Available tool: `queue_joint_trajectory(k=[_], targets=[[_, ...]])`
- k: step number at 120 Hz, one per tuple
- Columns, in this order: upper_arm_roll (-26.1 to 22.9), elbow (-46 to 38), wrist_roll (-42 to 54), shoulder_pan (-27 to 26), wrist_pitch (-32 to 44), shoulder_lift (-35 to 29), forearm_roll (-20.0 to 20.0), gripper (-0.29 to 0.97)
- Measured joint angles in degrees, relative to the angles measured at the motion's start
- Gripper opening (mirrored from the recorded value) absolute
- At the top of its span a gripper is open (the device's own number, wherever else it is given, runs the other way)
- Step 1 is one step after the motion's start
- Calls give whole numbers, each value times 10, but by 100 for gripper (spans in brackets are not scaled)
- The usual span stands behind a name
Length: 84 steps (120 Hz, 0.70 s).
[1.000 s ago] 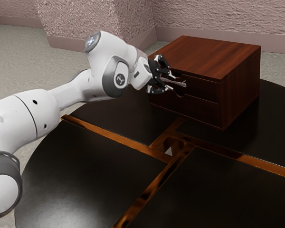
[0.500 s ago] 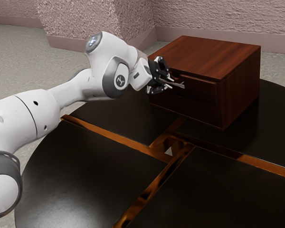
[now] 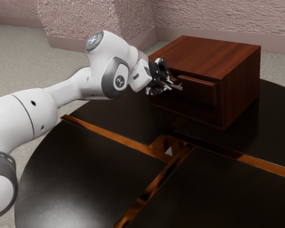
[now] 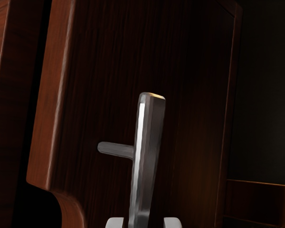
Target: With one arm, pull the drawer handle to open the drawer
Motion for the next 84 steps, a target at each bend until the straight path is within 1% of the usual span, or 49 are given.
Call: queue_joint_trajectory(k=[33,84], targets=[[3,-29,0,7,-3,-20,-1,2],[8,-87,0,22,-4,-68,-2,2]])
